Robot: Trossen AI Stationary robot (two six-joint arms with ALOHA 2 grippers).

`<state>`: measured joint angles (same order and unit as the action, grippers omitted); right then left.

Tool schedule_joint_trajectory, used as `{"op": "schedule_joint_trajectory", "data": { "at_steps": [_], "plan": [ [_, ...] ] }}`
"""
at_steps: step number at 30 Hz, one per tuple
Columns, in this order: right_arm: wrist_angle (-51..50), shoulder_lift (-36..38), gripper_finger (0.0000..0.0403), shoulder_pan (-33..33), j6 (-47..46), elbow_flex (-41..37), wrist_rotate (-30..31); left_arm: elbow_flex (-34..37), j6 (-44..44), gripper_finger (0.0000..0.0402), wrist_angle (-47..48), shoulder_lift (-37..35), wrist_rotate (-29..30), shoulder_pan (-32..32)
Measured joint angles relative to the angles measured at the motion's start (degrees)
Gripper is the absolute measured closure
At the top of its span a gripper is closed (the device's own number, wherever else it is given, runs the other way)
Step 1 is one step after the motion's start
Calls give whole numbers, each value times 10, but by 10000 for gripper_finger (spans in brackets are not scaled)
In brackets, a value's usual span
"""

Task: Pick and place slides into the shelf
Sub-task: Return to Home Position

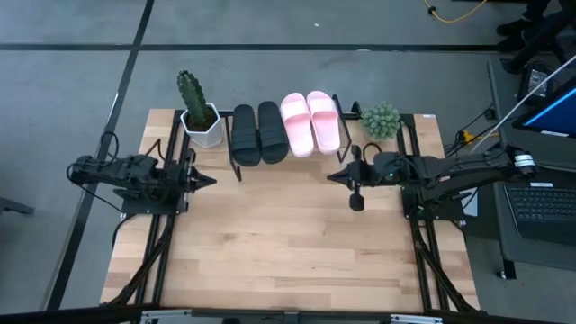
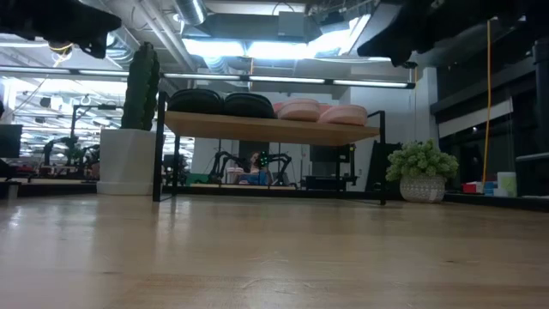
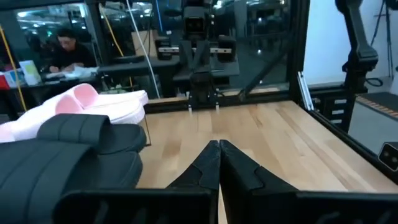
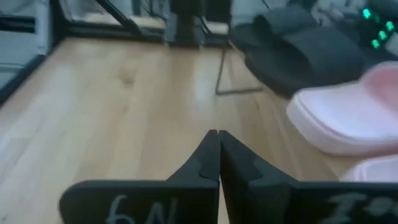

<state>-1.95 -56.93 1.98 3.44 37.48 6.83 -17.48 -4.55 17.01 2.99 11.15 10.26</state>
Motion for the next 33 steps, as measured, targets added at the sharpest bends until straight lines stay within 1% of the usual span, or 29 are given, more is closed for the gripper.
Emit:
{"op": "schedule_joint_trajectory", "data": {
  "at_steps": [3, 5, 10, 13, 16, 19, 23, 27, 30, 33],
  "plan": [
    [37, 20, 400, -18, 21, -22, -41, 24, 0, 401, -5, -23, -6, -7],
    [51, 31, 400, -30, 26, -33, -62, 51, 8, 401, -38, -28, -6, -13],
    [62, 39, 400, -54, 28, -48, -74, 102, 8, 401, -101, -28, -17, -33],
    [71, 39, 400, -68, 35, -59, -108, 123, 9, 401, -127, -28, -41, -47],
    [110, 39, 400, -88, 47, -77, -152, 144, 10, 401, -164, -28, -73, -62],
    [132, 40, 400, -114, 48, -86, -195, 170, 21, 401, -187, -28, -85, -76],
    [131, 44, 400, -147, 48, -91, -222, 170, 40, 402, -183, -27, -94, -92],
    [131, 62, 400, -176, 59, -91, -237, 170, 34, 402, -184, -27, -94, -99],
    [129, 96, 400, -192, 60, -91, -249, 170, 40, 401, -178, -26, -95, -100],
    [117, 141, 400, -197, 62, -95, -250, 170, 43, 402, -178, -26, -104, -100]
  ]
}}
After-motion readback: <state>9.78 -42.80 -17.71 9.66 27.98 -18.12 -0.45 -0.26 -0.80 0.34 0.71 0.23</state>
